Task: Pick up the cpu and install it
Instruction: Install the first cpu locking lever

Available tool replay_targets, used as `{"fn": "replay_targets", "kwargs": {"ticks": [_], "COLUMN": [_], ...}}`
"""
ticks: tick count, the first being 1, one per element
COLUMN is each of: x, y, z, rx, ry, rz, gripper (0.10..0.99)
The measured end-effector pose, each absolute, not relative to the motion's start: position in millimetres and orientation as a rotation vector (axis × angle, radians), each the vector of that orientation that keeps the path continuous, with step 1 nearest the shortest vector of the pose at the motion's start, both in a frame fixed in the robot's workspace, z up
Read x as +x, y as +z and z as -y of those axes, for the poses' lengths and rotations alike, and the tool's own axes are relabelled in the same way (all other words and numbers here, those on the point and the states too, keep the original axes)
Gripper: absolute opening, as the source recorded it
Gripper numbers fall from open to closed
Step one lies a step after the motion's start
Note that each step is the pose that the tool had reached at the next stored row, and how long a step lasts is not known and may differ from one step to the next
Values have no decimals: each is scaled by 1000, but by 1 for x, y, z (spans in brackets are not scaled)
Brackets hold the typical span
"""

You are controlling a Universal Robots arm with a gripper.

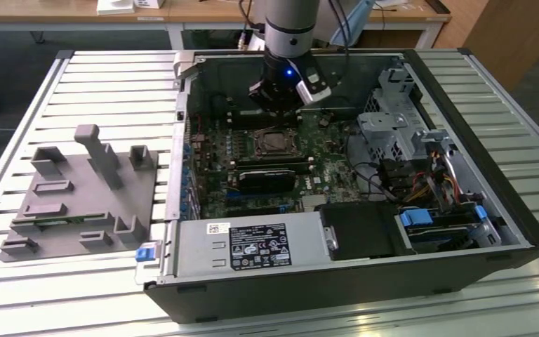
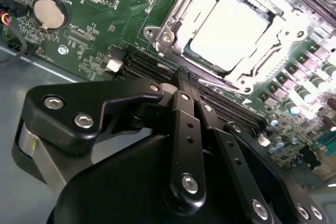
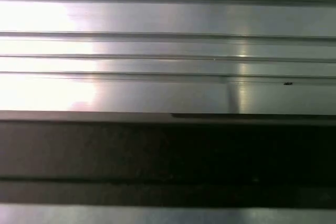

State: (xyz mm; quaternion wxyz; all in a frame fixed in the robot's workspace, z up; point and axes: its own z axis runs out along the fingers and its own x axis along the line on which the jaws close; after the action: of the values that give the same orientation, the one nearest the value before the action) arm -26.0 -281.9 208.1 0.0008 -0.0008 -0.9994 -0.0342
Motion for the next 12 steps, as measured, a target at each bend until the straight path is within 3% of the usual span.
{"fn": "replay_targets", "kwargs": {"ticks": [12], "x": [-25], "y": [203], "z": [282], "rx": [-3], "ry": [-107], "rz": [3137], "gripper": [106]}}
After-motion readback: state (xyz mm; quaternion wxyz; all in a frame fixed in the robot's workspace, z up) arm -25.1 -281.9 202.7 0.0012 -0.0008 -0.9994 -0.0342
